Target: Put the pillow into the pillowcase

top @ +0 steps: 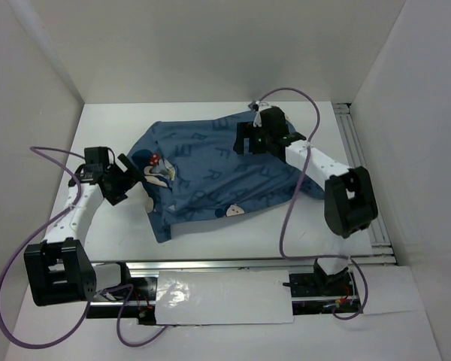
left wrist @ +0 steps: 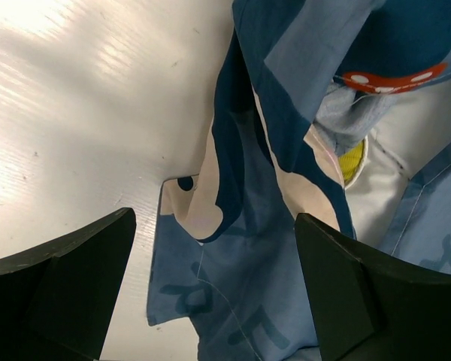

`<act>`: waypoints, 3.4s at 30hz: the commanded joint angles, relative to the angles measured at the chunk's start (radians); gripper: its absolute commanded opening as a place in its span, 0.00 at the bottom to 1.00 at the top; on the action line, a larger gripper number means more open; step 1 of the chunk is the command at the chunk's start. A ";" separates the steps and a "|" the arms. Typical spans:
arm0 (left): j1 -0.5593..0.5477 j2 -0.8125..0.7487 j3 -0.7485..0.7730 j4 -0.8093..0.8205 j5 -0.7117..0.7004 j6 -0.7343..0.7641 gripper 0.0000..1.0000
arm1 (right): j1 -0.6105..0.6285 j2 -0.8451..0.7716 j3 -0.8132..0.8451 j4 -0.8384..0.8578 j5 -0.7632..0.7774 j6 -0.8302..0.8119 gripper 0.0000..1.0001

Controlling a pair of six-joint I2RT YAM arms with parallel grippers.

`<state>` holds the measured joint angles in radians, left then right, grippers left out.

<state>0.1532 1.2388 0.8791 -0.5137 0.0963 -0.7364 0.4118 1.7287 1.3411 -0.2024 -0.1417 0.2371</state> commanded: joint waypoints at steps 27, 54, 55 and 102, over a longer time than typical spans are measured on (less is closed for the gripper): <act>-0.267 0.206 -0.065 0.416 0.057 0.118 0.97 | -0.234 0.071 0.089 -0.018 -0.029 0.080 1.00; -0.414 0.345 0.650 -0.155 -0.862 0.046 0.00 | -0.229 0.141 -0.115 -0.064 0.134 0.094 0.97; -0.414 0.300 0.650 -0.137 -0.851 0.089 0.00 | -0.229 0.152 -0.115 -0.065 0.145 0.094 0.97; -0.719 0.121 -0.195 0.408 -0.414 0.124 1.00 | -0.310 -0.540 -0.383 -0.299 0.352 0.261 1.00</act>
<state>-0.5560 1.3029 0.6468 -0.2363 -0.2707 -0.6510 0.1772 1.2705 1.0294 -0.4271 0.1909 0.4477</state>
